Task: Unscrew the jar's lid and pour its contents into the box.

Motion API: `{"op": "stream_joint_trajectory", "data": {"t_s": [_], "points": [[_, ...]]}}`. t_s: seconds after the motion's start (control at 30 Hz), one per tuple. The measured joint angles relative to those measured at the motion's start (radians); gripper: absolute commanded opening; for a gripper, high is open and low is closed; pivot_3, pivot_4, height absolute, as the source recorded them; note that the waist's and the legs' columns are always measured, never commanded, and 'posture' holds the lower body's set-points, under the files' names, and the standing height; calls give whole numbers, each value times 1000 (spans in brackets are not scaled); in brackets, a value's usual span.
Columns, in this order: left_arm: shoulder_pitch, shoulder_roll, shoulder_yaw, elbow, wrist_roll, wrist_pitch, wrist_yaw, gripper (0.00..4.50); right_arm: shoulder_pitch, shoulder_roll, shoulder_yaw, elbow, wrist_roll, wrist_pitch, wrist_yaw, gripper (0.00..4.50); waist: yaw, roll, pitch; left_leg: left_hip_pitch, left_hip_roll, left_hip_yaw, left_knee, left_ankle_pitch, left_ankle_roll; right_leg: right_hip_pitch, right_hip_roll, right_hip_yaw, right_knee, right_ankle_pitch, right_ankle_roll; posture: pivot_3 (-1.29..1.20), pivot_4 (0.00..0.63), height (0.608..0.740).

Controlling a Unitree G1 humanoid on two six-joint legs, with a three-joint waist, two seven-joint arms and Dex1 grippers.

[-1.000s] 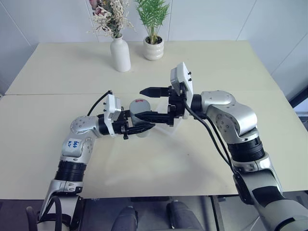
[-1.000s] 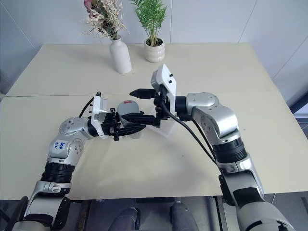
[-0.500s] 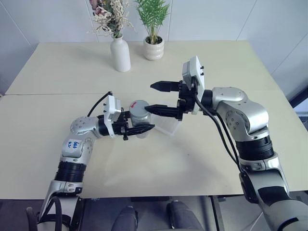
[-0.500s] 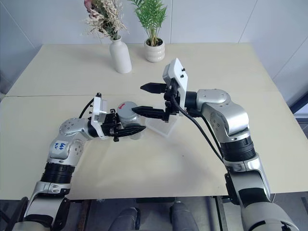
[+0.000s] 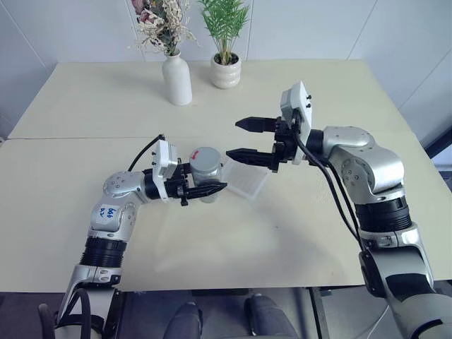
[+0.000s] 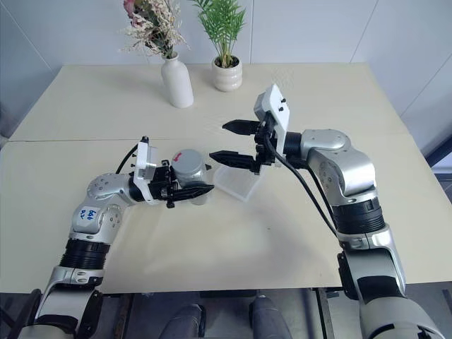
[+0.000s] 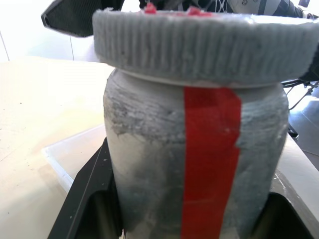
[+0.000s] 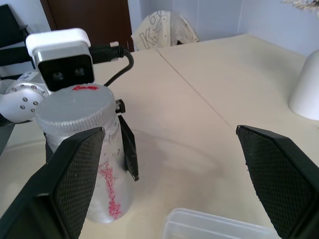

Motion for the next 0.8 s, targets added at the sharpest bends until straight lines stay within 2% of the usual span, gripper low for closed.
{"op": "stream_joint_trajectory", "data": {"t_s": [0.33, 0.8], "points": [[3, -1, 0, 0, 0, -1, 0, 2346, -3, 55, -3, -156, 136, 126, -6, 4456, 1, 0, 0, 0, 0, 0, 1, 0, 0, 0, 0, 0, 1, 0, 0, 0, 150, 740], [4, -2, 0, 0, 0, -1, -1, 2346, -3, 118, 128, -152, 30, 102, -64, 4456, 0, 0, 0, 0, 0, -1, 0, 0, 0, 0, 0, 0, 0, 0, 0, 0, 150, 740]]}}
